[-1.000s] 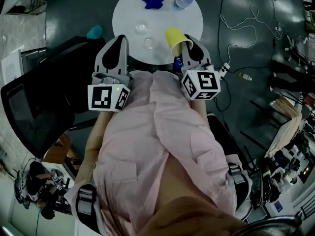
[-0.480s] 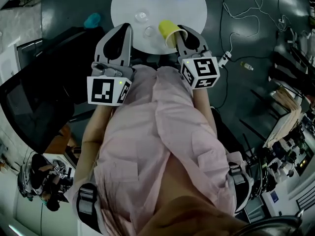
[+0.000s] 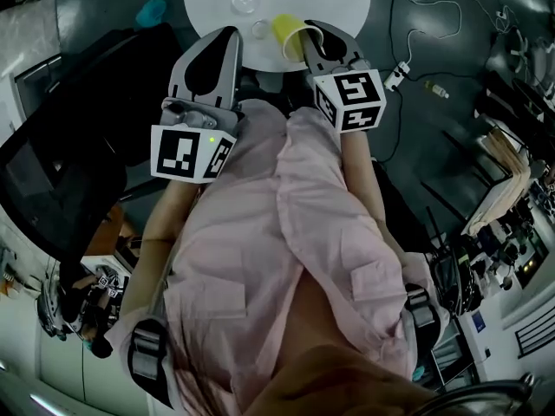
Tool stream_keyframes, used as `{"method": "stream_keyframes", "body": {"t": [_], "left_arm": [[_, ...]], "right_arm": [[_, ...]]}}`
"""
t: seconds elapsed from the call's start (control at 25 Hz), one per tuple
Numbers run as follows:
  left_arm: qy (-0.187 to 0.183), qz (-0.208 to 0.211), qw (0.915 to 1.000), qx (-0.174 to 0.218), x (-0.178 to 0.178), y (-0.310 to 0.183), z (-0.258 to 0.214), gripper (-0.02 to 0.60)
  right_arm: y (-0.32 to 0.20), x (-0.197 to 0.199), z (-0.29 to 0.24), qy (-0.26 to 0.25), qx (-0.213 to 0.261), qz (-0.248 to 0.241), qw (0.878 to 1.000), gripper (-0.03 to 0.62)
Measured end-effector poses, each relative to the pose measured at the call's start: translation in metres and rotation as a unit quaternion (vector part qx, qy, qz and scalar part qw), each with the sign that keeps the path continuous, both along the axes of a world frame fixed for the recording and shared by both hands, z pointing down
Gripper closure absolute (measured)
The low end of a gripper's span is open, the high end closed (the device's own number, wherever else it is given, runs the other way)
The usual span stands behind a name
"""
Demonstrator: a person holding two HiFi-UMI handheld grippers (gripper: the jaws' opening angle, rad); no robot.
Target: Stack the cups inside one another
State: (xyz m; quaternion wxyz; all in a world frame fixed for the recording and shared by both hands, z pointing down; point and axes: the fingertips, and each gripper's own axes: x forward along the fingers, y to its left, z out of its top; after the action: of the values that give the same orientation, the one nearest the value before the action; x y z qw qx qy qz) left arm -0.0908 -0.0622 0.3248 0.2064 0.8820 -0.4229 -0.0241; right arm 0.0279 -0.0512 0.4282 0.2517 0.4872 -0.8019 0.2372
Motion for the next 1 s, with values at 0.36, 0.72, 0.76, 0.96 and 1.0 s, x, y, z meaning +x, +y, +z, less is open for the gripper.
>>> {"method": "stream_keyframes", "body": {"t": [0.36, 0.72, 0.76, 0.96, 1.0], "left_arm": [[-0.019, 0.004, 0.9998, -0.006, 0.006, 0.004, 0.005, 0.566], [-0.024, 0.003, 0.9996, -0.011, 0.004, 0.003, 0.009, 0.566], [-0.025, 0.002, 0.9996, -0.01, 0.004, 0.001, 0.008, 0.566], [-0.022, -0.004, 0.9997, -0.01, -0.001, -0.004, 0.008, 0.566], [-0.022, -0.005, 0.9997, -0.01, -0.001, -0.004, 0.008, 0.566]], "right_arm": [[-0.004, 0.003, 0.019, -0.004, -0.022, 0.005, 1.0, 0.557], [0.001, -0.003, 0.05, 0.017, -0.058, -0.017, 0.998, 0.557], [0.001, -0.004, 0.055, 0.022, -0.064, -0.022, 0.997, 0.557], [0.002, -0.014, 0.074, 0.025, -0.09, -0.041, 0.995, 0.557], [0.002, -0.015, 0.076, 0.024, -0.093, -0.044, 0.994, 0.557]]}}
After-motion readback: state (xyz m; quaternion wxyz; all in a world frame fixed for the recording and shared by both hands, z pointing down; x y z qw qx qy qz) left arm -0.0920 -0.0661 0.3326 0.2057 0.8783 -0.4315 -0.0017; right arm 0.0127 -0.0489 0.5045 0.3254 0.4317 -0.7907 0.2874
